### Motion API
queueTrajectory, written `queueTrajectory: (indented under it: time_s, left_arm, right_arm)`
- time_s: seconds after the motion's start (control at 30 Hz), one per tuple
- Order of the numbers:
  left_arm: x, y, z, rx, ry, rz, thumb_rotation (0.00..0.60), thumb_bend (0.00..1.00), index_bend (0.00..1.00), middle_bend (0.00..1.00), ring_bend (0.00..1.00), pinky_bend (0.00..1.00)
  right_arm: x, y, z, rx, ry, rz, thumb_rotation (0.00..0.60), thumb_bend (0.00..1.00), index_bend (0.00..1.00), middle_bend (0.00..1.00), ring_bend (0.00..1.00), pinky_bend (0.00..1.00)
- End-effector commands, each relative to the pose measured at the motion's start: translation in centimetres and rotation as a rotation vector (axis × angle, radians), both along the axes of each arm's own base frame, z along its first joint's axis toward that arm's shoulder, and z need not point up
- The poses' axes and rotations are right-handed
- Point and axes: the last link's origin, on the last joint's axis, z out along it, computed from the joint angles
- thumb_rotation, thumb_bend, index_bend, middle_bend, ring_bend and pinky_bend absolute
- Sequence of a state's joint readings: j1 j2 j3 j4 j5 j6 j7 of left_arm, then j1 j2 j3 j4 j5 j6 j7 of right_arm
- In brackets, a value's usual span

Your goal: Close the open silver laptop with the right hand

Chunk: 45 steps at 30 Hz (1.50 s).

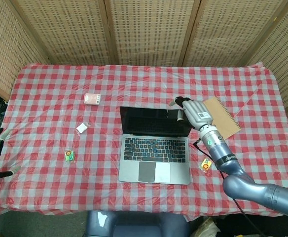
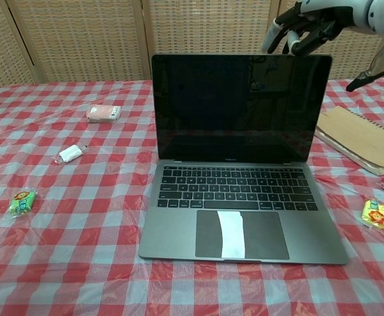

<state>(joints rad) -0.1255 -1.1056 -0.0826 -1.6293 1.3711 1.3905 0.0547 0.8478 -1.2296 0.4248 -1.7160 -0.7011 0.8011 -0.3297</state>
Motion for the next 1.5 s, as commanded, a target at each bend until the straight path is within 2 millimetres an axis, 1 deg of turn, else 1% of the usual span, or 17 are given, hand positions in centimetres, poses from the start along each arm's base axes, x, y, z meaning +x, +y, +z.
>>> queueTrajectory:
  time_s: [0.03, 0.33, 0.4, 0.97, 1.13, 1.33, 1.5]
  left_arm:
    - [-0.1, 0.1, 0.0, -0.003, 0.002, 0.005, 0.6, 0.0, 0.0, 0.0, 0.0, 0.0]
    - [-0.2, 0.1, -0.1, -0.002, 0.002, 0.01, 0.6, 0.0, 0.0, 0.0, 0.0, 0.0]
    - [-0.2, 0.1, -0.1, -0.003, -0.004, 0.009, 0.6, 0.0, 0.0, 0.0, 0.0, 0.0]
    - [0.1, -0.1, -0.1, -0.011, -0.003, -0.002, 0.6, 0.0, 0.0, 0.0, 0.0, 0.0]
    - [0.1, -0.2, -0.2, -0.013, -0.003, -0.004, 0.6, 0.0, 0.0, 0.0, 0.0, 0.0]
    - [0.2, -0.2, -0.2, -0.011, 0.003, -0.006, 0.6, 0.0, 0.0, 0.0, 0.0, 0.0]
    - [0.3, -0.2, -0.3, -0.009, 0.011, -0.01, 0.6, 0.0, 0.0, 0.0, 0.0, 0.0]
  right_arm:
    - [0.5, -0.3, -0.9, 0.033, 0.008, -0.011, 0.6, 1.0, 0.35, 0.35, 0.29, 0.38]
    - [1.4, -0.2, -1.4, 0.057, -0.009, -0.017, 0.6, 1.0, 0.47, 0.47, 0.35, 0.38]
    - [1.5, 0.1, -1.4, 0.069, -0.025, -0.022, 0.6, 1.0, 0.48, 0.48, 0.36, 0.38]
    - [1.9, 2.1, -0.4, 0.255, -0.15, -0.101, 0.6, 1.0, 0.48, 0.48, 0.38, 0.39]
    - [1.6, 2.7, -0.4, 0.32, -0.123, -0.106, 0.6, 1.0, 0.49, 0.49, 0.38, 0.39]
    - [1.2, 4.0, -1.3, 0.394, -0.044, -0.079, 0.6, 1.0, 0.49, 0.49, 0.38, 0.39]
    - [1.0, 5.5, -2.8, 0.458, 0.011, -0.029, 0.6, 1.0, 0.49, 0.49, 0.38, 0.39]
